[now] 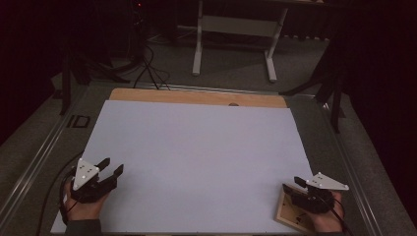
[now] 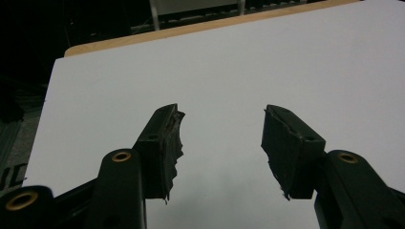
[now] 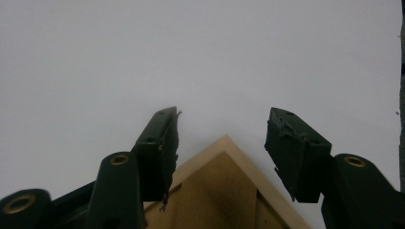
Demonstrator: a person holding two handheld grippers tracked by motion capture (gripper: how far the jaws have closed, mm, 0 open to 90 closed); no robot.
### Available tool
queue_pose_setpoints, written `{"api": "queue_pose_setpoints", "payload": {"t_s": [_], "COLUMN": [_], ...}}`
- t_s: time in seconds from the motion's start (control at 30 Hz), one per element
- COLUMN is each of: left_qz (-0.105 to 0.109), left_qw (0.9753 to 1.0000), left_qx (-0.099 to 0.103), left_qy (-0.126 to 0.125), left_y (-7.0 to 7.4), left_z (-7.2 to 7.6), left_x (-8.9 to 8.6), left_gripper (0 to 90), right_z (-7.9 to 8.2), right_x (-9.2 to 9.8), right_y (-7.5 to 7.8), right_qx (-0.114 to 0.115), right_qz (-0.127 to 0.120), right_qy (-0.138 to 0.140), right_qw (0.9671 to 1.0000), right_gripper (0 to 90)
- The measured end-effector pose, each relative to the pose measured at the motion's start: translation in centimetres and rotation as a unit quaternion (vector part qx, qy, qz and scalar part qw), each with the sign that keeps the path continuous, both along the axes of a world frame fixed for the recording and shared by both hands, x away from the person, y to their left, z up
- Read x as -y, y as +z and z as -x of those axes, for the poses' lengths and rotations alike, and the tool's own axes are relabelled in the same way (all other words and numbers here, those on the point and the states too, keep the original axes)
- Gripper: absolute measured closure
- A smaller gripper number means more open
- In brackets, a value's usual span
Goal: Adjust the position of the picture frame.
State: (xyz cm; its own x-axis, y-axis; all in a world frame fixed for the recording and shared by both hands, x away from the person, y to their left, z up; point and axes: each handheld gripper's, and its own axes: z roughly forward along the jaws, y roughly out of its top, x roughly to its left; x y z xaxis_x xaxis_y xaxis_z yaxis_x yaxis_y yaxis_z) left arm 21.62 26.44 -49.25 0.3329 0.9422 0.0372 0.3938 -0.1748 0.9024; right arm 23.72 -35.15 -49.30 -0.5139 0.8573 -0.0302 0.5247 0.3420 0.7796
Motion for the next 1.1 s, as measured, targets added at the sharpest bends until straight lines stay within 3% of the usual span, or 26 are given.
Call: {"api": "queue_pose_setpoints", "payload": {"t_s": [0.47, 1.1], "left_qz": [-0.001, -0.001], "left_qw": [1.0, 1.0], "left_qx": [0.0, 0.001], "left_qy": [0.0, -0.001], "left_y": [0.0, 0.0], "left_z": [0.0, 0.0], "left_x": [0.0, 0.1], "left_gripper": [47.2, 46.9], "right_z": [1.0, 1.7], "right_x": [1.3, 1.4], "right_y": [-0.6, -1.6], "right_qx": [-0.02, -0.037], "right_qz": [-0.001, 0.008], "right_qy": [-0.004, 0.001], "right_qw": [0.9998, 0.9993], "right_gripper": [42.9, 44.1]}}
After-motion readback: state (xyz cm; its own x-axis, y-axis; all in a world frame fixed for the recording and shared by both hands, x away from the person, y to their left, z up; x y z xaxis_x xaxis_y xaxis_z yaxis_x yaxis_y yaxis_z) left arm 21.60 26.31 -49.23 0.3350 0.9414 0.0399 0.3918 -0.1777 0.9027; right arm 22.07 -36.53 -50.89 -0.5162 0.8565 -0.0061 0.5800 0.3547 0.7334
